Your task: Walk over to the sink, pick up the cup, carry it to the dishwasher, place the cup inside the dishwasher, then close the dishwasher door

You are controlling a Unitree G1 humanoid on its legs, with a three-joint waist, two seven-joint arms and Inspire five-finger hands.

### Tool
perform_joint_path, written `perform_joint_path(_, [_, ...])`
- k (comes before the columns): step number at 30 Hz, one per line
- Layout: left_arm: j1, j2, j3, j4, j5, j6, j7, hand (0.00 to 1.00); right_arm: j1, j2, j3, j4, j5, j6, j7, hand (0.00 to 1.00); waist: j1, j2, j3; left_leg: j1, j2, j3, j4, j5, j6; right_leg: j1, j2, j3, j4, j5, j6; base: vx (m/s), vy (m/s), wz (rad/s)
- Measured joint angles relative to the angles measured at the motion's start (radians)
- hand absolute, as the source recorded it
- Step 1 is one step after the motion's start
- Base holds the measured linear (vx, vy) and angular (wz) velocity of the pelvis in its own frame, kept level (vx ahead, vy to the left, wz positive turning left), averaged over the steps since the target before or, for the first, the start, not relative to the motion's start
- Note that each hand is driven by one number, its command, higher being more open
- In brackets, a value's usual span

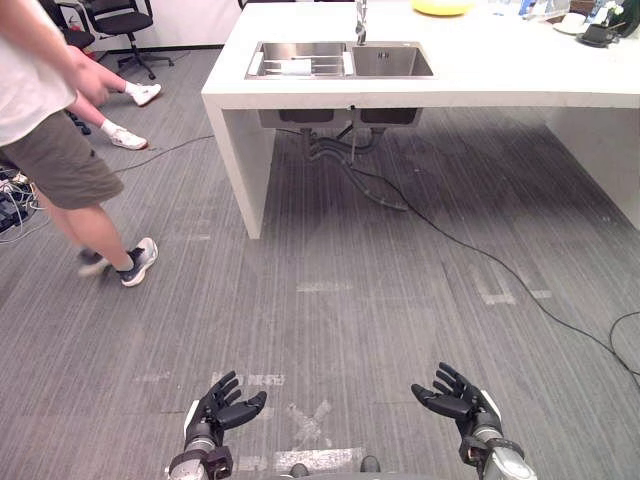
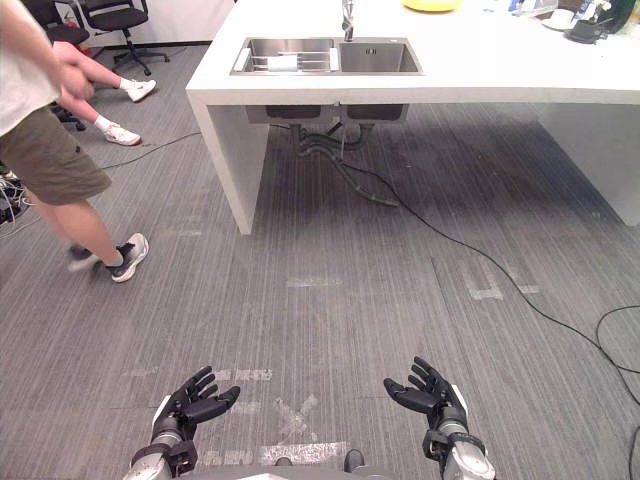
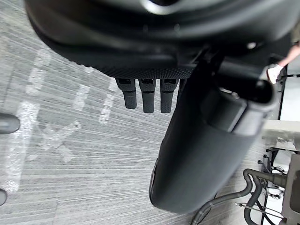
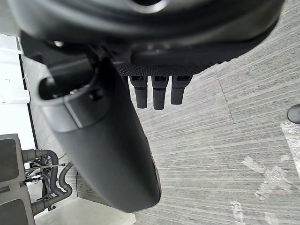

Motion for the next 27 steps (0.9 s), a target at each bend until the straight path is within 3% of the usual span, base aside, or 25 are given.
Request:
perform_joint_path(2, [-0.004,0.000,0.001,-0.011,-0.016,-0.001,0.015,0.90,-0.017,-0.004,0.000,-0.001,0.000,0.000,0.000,0.90,0.001,0.000,0.006,-0.021,0.003,0.011,0.039,-0.029,0.004,-0.015,0.000,0.012,0.014,-0.012,0.001,0.03,0.012,-0.18])
perform_joint_path(4, [-0.003,0.000,0.003,-0.030,-0.016,-0.001,0.017,0.90,-0.042,-0.017,-0.001,-0.005,0.000,0.000,0.000,0.90,0.003,0.003,0.022,-0.062,0.010,0.027,0.126,-0.092,0.002,-0.056,-0.001,0.030,0.085,-0.064,0.012,0.07,0.037,-0.22])
perform_joint_path(7, [-0.004,-0.001,0.002,-0.055,-0.039,-0.002,0.017,0.90,-0.064,-0.041,-0.003,-0.006,0.000,-0.001,-0.002,0.90,0.003,0.000,0.039,-0.107,0.004,0.035,0.242,-0.181,0.022,-0.147,-0.020,0.042,0.291,-0.185,0.022,0.12,0.057,-0.09])
perform_joint_path(9, [-0.009,-0.006,-0.002,-0.058,-0.053,-0.002,0.025,0.90,-0.075,-0.044,-0.001,-0.006,0.000,-0.001,-0.003,0.90,0.001,0.003,0.057,-0.093,-0.004,0.039,0.279,-0.224,0.031,-0.220,-0.039,0.041,0.514,-0.232,0.044,0.20,0.085,-0.04])
perform_joint_path(11, [-0.014,-0.002,-0.003,-0.068,-0.054,-0.003,0.034,0.90,-0.070,-0.028,0.008,-0.007,0.000,-0.001,0.000,0.90,-0.003,-0.006,0.079,-0.036,-0.016,0.028,0.278,-0.255,0.045,-0.338,-0.074,0.003,0.823,-0.230,0.046,0.28,0.068,0.18])
perform_joint_path(12, [-0.015,-0.001,-0.003,-0.069,-0.054,-0.003,0.038,0.90,-0.064,-0.027,0.020,-0.008,0.000,0.000,0.002,0.90,-0.010,-0.010,0.085,-0.005,-0.022,0.019,0.277,-0.273,0.048,-0.368,-0.088,-0.009,0.901,-0.250,0.032,0.34,0.035,0.24])
perform_joint_path(14, [-0.018,-0.002,-0.004,-0.069,-0.054,-0.003,0.056,0.90,-0.064,-0.030,0.037,-0.016,0.000,0.000,0.005,0.90,-0.017,-0.003,0.089,0.053,-0.023,0.000,0.259,-0.308,0.046,-0.442,-0.098,-0.042,0.926,-0.300,0.016,0.44,0.007,0.21])
perform_joint_path(16, [-0.040,-0.001,-0.002,-0.068,-0.056,-0.004,0.068,0.90,-0.069,-0.036,0.041,-0.025,0.000,0.000,0.008,0.90,-0.026,0.014,0.100,0.102,-0.002,-0.028,0.223,-0.316,0.036,-0.511,-0.082,-0.075,0.839,-0.305,0.014,0.47,-0.052,0.36])
perform_joint_path(17, [-0.052,-0.003,-0.001,-0.064,-0.058,-0.004,0.070,0.90,-0.075,-0.043,0.042,-0.024,0.000,0.000,0.010,0.90,-0.036,0.026,0.112,0.121,0.014,-0.043,0.213,-0.316,0.035,-0.527,-0.061,-0.088,0.783,-0.295,0.000,0.52,-0.104,0.59])
perform_joint_path(18, [-0.076,-0.001,-0.001,-0.055,-0.067,-0.005,0.073,0.90,-0.084,-0.055,0.043,-0.023,0.000,0.000,0.014,0.90,-0.050,0.045,0.133,0.150,0.044,-0.063,0.211,-0.316,0.030,-0.545,-0.028,-0.083,0.627,-0.235,-0.005,0.58,-0.135,0.63])
perform_joint_path(19, [-0.080,0.006,-0.001,-0.056,-0.075,-0.010,0.073,0.90,-0.080,-0.064,0.045,-0.025,0.000,0.000,0.018,0.90,-0.056,0.034,0.131,0.177,0.041,-0.089,0.210,-0.313,-0.008,-0.539,-0.006,-0.063,0.441,-0.093,-0.011,0.63,-0.144,0.61])
perform_joint_path(20, [-0.076,0.011,-0.001,-0.056,-0.074,-0.012,0.073,0.90,-0.072,-0.068,0.045,-0.026,0.000,-0.001,0.018,0.90,-0.060,0.020,0.124,0.199,0.039,-0.102,0.215,-0.320,-0.020,-0.536,-0.008,-0.055,0.390,0.004,-0.040,0.70,-0.180,0.45])
perform_joint_path(21, [-0.091,-0.004,0.002,-0.022,-0.074,-0.011,0.075,0.90,-0.076,-0.096,0.043,-0.014,0.000,0.002,0.012,0.90,-0.065,0.055,0.124,0.225,0.066,-0.121,0.249,-0.335,-0.037,-0.549,-0.001,-0.079,0.488,0.042,-0.074,0.68,-0.193,0.38])
perform_joint_path(22, [-0.106,-0.005,0.001,-0.016,-0.074,-0.011,0.071,0.90,-0.101,-0.102,0.039,-0.014,0.000,0.006,0.002,0.90,-0.075,0.064,0.120,0.188,0.079,-0.135,0.332,-0.288,-0.048,-0.551,-0.003,-0.093,0.543,-0.038,-0.088,0.66,-0.194,0.26])
perform_joint_path(23, [-0.111,-0.005,0.000,-0.016,-0.074,-0.012,0.071,0.90,-0.105,-0.102,0.040,-0.015,0.000,0.006,0.000,0.90,-0.075,0.064,0.121,0.172,0.083,-0.137,0.376,-0.250,-0.044,-0.546,0.000,-0.096,0.560,-0.064,-0.091,0.65,-0.211,0.28])
perform_joint_path(24, [-0.124,-0.017,0.001,-0.012,-0.074,-0.012,0.072,0.90,-0.101,-0.098,0.041,-0.029,0.000,0.006,0.000,0.90,-0.079,0.066,0.123,0.120,0.092,-0.145,0.521,-0.138,-0.038,-0.489,0.003,-0.112,0.548,-0.107,-0.097,0.79,-0.269,0.33])
perform_joint_path(25, [-0.124,-0.038,0.002,-0.016,-0.074,-0.012,0.072,0.90,-0.081,-0.085,0.043,-0.041,0.000,0.006,-0.001,0.90,-0.080,0.064,0.125,0.041,0.116,-0.142,0.721,0.058,-0.050,-0.385,0.010,-0.125,0.485,-0.128,-0.104,0.78,-0.267,0.40])
perform_joint_path(26, [-0.119,-0.048,0.000,-0.027,-0.074,-0.012,0.071,0.90,-0.072,-0.069,0.045,-0.054,0.001,0.006,-0.002,0.90,-0.069,0.062,0.126,-0.008,0.141,-0.136,0.842,0.068,-0.068,-0.324,0.017,-0.129,0.443,-0.131,-0.108,0.72,-0.236,0.33])
perform_joint_path(27, [-0.110,-0.067,-0.002,-0.065,-0.075,-0.013,0.070,0.90,-0.039,-0.044,0.041,-0.094,0.003,0.005,-0.006,0.90,-0.056,0.057,0.129,-0.109,0.194,-0.099,1.058,0.011,-0.076,-0.220,0.033,-0.138,0.370,-0.131,-0.109,0.44,-0.134,0.17])
